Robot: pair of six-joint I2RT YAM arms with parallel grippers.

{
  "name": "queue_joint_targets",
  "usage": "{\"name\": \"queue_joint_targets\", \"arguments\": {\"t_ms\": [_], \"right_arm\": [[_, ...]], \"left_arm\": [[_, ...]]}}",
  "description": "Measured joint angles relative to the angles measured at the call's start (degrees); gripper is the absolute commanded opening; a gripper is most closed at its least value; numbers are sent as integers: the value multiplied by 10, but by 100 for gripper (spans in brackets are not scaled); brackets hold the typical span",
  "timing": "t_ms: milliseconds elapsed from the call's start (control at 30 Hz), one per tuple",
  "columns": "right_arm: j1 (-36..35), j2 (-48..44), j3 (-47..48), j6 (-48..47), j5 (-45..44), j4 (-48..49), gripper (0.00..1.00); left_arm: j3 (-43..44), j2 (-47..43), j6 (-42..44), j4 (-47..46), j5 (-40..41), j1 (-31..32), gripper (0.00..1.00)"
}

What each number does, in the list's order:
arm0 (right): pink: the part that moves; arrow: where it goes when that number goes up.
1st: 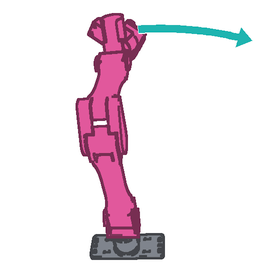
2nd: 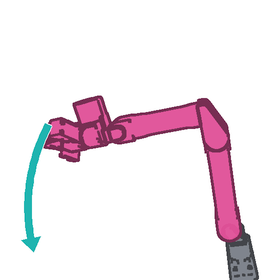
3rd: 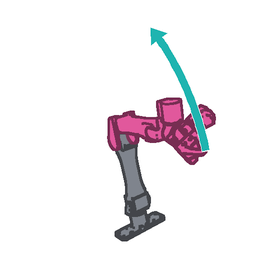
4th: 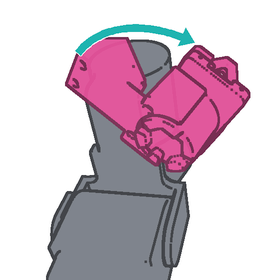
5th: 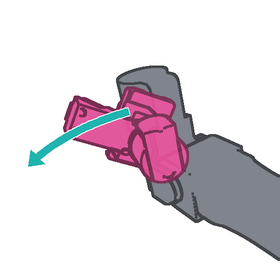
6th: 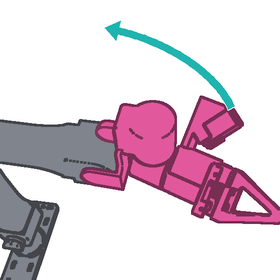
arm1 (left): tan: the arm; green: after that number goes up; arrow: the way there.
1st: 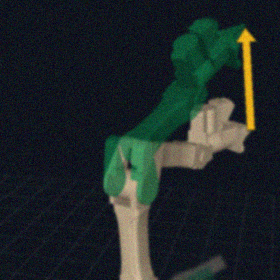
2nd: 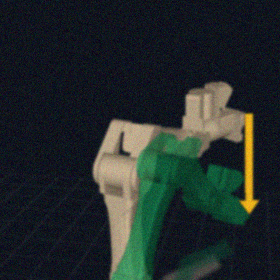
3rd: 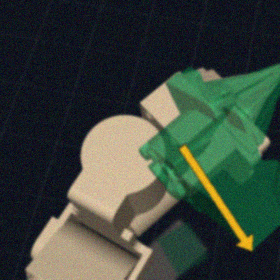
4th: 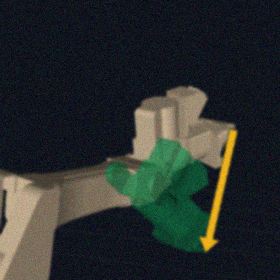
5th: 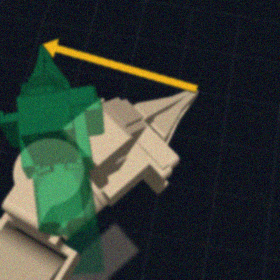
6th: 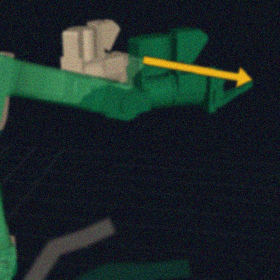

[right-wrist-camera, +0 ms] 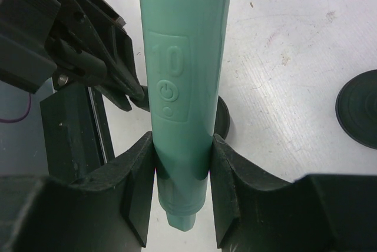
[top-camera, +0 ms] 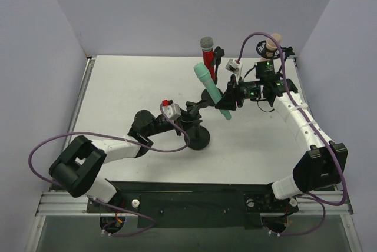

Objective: Attach the microphones to the stand

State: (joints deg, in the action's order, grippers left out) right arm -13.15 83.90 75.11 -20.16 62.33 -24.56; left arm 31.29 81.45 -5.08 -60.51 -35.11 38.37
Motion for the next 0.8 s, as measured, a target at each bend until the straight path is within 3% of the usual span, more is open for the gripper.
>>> {"name": "queue_joint_targets", "arguments": {"t_ms": [300,333,400,500,600,667,800], "right_arm": [[8,0,0,-12,0,-9,0],[8,0,1,-14,0,-11,0],[9,0,1,-19,-1,-14,0],[8,0,4,-28,-2,-23,0],[9,1,10,-42,-3,-36,0],[8,1,12,-52,-2,-42,0],[9,1,13,-68,1,-53,0]], "left_arm": [[32,132,-54,-96,-92,-31,3],[31,132,-52,-98,-97,-33,15],[31,132,-48,-98,-99,-37,27],[26,127,-33,-95,-92,-40,37],[14,99,-19,-81,-79,-40,77],[12,76,-5,-65,-71,-40,83],[10,29,9,-35,-53,-40,86]]}}
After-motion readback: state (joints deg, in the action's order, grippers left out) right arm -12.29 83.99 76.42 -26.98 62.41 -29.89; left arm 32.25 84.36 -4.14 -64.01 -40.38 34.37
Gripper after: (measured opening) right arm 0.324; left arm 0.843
